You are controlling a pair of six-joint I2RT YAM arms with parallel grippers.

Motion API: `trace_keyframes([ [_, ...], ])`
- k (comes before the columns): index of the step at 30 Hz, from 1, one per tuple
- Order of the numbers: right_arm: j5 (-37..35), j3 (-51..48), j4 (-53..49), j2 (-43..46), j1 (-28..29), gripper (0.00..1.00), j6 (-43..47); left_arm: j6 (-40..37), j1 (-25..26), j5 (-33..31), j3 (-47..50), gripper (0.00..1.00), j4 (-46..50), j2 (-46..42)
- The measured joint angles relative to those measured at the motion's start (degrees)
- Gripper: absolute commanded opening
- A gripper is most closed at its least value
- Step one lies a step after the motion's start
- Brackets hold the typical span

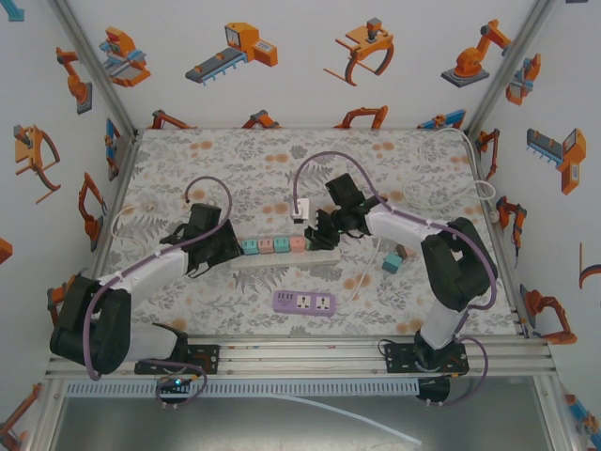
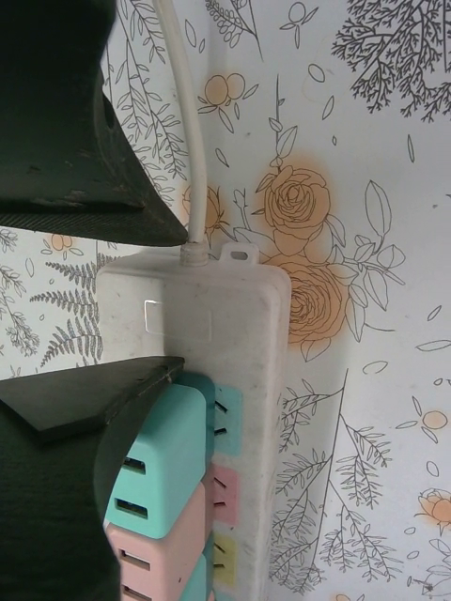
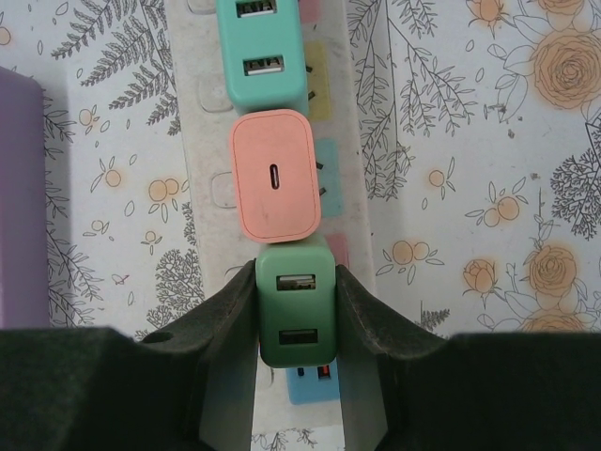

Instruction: Pull the plug off the socket

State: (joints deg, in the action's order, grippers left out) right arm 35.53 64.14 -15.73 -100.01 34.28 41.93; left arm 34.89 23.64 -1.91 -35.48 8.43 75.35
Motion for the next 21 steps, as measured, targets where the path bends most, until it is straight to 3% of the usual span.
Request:
trace_keyframes([
  [10,-2.27,4.94,-5.31,-1.29,0.52,0.14,-3.17,-2.56,0.02,-0.15,-1.49,0.51,-0.28,1.53],
  [21,-2.47,6.32,-9.73,-1.92,2.08,0.14,-0.85,-2.49,0.28,-1.33,-2.80,0.51,0.35,3.26],
])
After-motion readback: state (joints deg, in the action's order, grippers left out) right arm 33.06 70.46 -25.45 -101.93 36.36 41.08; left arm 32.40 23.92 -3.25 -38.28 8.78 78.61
